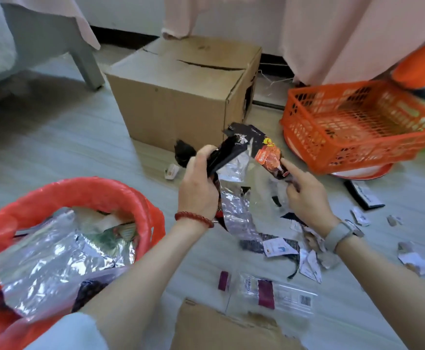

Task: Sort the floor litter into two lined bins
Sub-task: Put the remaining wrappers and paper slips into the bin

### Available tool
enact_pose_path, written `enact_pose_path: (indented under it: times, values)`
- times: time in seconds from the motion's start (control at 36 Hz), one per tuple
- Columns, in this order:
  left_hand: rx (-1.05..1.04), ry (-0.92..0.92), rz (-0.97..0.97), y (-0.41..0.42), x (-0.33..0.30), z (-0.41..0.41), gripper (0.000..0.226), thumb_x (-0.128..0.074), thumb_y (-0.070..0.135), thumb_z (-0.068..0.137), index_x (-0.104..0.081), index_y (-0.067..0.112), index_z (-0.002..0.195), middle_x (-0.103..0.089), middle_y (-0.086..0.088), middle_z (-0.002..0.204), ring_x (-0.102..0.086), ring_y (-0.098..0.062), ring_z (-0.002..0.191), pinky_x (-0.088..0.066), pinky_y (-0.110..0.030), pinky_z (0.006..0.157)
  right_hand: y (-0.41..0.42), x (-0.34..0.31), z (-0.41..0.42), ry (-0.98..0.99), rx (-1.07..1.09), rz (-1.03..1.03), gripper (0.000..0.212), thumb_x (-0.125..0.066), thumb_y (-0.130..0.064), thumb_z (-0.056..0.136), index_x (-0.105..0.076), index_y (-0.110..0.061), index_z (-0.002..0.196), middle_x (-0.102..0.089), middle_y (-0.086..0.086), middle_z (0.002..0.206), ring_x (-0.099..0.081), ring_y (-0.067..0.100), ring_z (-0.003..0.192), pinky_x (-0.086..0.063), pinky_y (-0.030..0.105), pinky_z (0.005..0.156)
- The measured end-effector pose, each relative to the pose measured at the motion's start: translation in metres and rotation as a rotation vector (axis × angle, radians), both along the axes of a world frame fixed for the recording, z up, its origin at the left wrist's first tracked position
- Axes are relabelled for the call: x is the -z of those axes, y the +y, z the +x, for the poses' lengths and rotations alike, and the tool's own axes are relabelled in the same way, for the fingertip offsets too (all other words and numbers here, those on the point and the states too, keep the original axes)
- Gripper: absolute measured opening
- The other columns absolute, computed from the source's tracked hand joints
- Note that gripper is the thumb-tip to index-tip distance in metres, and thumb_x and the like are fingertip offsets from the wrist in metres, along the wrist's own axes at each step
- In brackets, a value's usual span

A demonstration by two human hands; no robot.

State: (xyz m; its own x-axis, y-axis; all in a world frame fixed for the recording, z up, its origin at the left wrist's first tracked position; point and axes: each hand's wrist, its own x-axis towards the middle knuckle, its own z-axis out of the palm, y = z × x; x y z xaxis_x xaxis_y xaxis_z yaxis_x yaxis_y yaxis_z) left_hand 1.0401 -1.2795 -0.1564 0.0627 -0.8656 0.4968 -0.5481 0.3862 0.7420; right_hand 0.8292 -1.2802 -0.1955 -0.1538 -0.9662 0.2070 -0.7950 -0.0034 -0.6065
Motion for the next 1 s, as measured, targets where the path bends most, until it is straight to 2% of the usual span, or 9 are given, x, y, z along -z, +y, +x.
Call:
enact_pose_path:
  times: [0.33,0.53,0.61,0.69,0.75,0.81,0.86,0.94,1.0]
  values:
    - [-0.328,-0.017,0.100,0.016,-0.074,0.153,0.042,-0.037,-0.003,0.092,-0.036,0.005,0.134,-0.058,-0.026,0.109,-0.054,-0.040,0.097,-0.024,-0.026,0.064,-0.009,-0.071,0.117,-0.016,-0.267,-0.150,0.044,-0.044,0.009,0.080,-0.067,-0.014,0.110,-0.060,0.014,0.098,-0.054,0.023,0.088,-0.031,0.017,0.069]
    - [-0.066,-0.614,0.427,0.055,-0.023,0.239,0.056,-0.042,-0.004,0.082,-0.046,0.019,0.133,-0.049,-0.015,0.112,-0.044,-0.032,0.110,-0.037,-0.035,0.096,-0.005,-0.090,0.168,0.064,-0.489,-0.233,0.039,-0.046,0.008,0.079,-0.070,-0.016,0.098,-0.061,0.010,0.096,-0.058,0.027,0.081,-0.047,0.033,0.070]
    - [0.061,-1.069,0.669,0.076,0.009,0.254,0.058,-0.044,0.029,0.080,-0.036,0.041,0.137,-0.034,-0.005,0.136,-0.022,-0.024,0.132,-0.020,-0.040,0.109,0.002,-0.098,0.192,0.089,-0.610,-0.192,0.038,-0.047,0.006,0.078,-0.071,-0.017,0.097,-0.062,0.008,0.097,-0.052,0.020,0.071,-0.047,0.035,0.067]
    - [0.171,-1.190,0.862,0.086,0.026,0.252,0.085,-0.024,0.067,0.061,-0.016,0.045,0.143,0.000,0.001,0.157,0.010,-0.021,0.143,0.008,-0.059,0.109,0.013,-0.104,0.218,0.155,-0.729,-0.149,0.038,-0.041,-0.005,0.078,-0.069,-0.023,0.097,-0.061,0.006,0.098,-0.056,0.026,0.070,-0.050,0.039,0.064]
    - [0.192,-1.061,0.943,0.085,0.026,0.252,0.091,-0.028,0.061,0.057,-0.019,0.038,0.145,0.000,0.001,0.157,0.008,-0.019,0.144,0.009,-0.057,0.110,0.019,-0.102,0.236,0.241,-0.789,-0.103,0.038,-0.041,-0.008,0.080,-0.067,-0.026,0.101,-0.059,0.006,0.099,-0.057,0.029,0.072,-0.050,0.041,0.064]
    - [0.177,-0.611,0.936,0.084,0.018,0.261,0.076,-0.038,0.035,0.064,-0.038,0.024,0.139,-0.032,0.000,0.149,-0.025,-0.015,0.139,-0.017,-0.033,0.114,0.026,-0.094,0.254,0.317,-0.841,-0.073,0.039,-0.043,-0.006,0.082,-0.065,-0.027,0.106,-0.057,0.005,0.100,-0.057,0.029,0.077,-0.049,0.039,0.065]
    - [0.102,-0.100,0.841,0.083,0.008,0.271,0.044,-0.042,0.005,0.079,-0.056,0.012,0.120,-0.063,-0.003,0.115,-0.057,-0.013,0.111,-0.042,-0.010,0.086,0.030,-0.083,0.271,0.324,-0.896,-0.052,0.040,-0.044,-0.003,0.084,-0.064,-0.026,0.109,-0.056,0.006,0.101,-0.056,0.027,0.078,-0.044,0.033,0.061]
    - [-0.136,0.337,0.687,0.083,0.001,0.288,0.036,-0.035,-0.014,0.083,-0.059,0.013,0.086,-0.066,-0.010,0.080,-0.069,-0.009,0.067,-0.049,-0.021,0.068,0.033,-0.062,0.294,0.273,-1.005,0.027,0.039,-0.043,-0.001,0.085,-0.065,-0.020,0.112,-0.057,0.011,0.102,-0.054,0.025,0.083,-0.042,0.034,0.066]
    - [-0.287,0.264,0.582,0.084,-0.002,0.295,0.020,-0.045,0.002,0.088,-0.057,0.017,0.082,-0.061,-0.009,0.077,-0.065,-0.012,0.062,-0.050,-0.026,0.068,0.034,-0.041,0.310,0.298,-1.109,0.106,0.036,-0.044,-0.005,0.085,-0.062,-0.017,0.115,-0.053,0.017,0.113,-0.053,0.032,0.100,-0.047,0.045,0.083]
